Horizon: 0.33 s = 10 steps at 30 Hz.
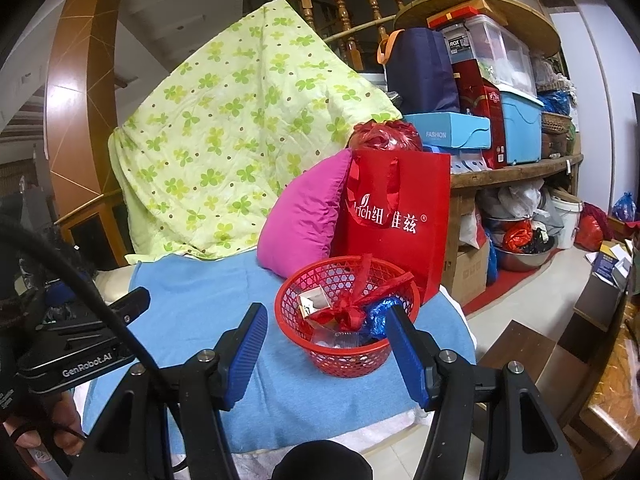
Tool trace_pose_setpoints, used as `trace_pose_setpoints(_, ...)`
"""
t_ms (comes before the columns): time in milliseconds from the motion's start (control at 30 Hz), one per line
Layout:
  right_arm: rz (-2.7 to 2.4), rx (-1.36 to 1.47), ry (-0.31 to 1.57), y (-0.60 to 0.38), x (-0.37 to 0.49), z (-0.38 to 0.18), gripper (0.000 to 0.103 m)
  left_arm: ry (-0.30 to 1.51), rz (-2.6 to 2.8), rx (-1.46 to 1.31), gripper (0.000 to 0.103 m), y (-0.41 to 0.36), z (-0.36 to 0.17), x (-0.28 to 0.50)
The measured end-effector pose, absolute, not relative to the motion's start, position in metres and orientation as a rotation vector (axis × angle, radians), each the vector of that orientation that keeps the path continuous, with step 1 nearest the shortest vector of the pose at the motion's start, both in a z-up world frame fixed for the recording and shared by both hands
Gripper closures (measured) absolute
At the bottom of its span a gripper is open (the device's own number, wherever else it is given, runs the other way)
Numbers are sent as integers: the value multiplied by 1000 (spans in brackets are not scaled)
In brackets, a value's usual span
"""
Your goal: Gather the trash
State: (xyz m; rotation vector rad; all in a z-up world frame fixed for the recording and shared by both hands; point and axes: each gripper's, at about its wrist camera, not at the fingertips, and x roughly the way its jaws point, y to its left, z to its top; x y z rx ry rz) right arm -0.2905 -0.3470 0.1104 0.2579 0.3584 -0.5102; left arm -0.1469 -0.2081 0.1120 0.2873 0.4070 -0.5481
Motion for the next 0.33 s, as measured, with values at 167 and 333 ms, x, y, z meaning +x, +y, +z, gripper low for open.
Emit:
trace_pose_setpoints(167,-515,250,376,-347,-274,108,38,410,-544,266,4,-198,108,-135)
trace_pose_setpoints(333,-450,240,423,-338,-236,97,37,427,-489,191,4,-167,93,-98)
